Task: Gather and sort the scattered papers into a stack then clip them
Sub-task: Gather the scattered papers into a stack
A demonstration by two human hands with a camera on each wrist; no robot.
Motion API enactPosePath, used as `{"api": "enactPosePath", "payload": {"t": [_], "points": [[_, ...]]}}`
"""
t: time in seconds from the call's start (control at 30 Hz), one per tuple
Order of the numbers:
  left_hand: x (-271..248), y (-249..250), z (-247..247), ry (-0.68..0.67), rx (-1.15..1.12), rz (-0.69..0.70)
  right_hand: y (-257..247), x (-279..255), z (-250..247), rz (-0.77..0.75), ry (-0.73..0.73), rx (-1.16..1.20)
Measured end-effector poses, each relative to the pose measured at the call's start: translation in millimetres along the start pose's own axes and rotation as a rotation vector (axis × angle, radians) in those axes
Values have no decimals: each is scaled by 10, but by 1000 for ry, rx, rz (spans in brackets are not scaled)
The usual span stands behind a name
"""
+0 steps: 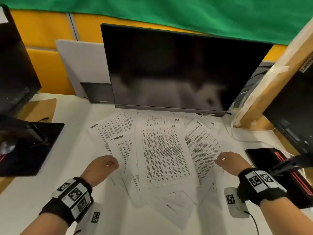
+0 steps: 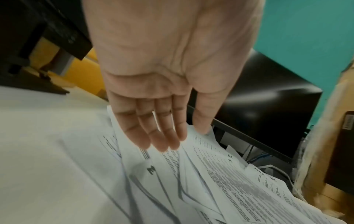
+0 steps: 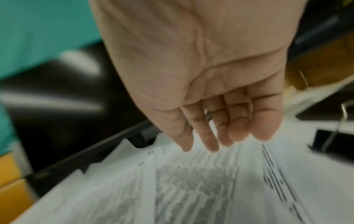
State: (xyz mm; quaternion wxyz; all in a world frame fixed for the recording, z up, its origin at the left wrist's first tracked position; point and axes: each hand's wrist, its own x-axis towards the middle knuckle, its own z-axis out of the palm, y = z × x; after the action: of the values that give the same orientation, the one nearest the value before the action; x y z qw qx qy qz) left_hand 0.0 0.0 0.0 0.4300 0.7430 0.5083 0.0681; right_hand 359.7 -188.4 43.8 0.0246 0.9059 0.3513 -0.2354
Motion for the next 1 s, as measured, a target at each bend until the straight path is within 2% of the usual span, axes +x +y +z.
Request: {"api": "enactPosePath", "payload": {"t": [0.07,0.13,0.23,0.33,0.43,0.57,0.67,0.73,0.87,1.0], "points": [[158,48,103,24,-104,-59,-11,185,42,101,-40,23],[317,165,224,20,-103,-122,-32,350,99,211,-52,119],[547,305,406,-2,128,-180,-34,576,286,336,-59,269],[684,430,577,-9,326,-260,-98,638,435,355,5,295],[748,508,730,-2,452,-286,-111,645,532,283,117,334],[785,500,746,21,279,-252,-30,569,539,161,245,506],[799,394,668,81,192,-176,89,519,459,173,306,606],[756,306,599,156,164,-134,168,490,382,172,296,604],[635,107,426,324,46,-180,304,402,350,179,287,565],[583,-17,334,318,-74,-213,341,334,356,188,303,610]]}}
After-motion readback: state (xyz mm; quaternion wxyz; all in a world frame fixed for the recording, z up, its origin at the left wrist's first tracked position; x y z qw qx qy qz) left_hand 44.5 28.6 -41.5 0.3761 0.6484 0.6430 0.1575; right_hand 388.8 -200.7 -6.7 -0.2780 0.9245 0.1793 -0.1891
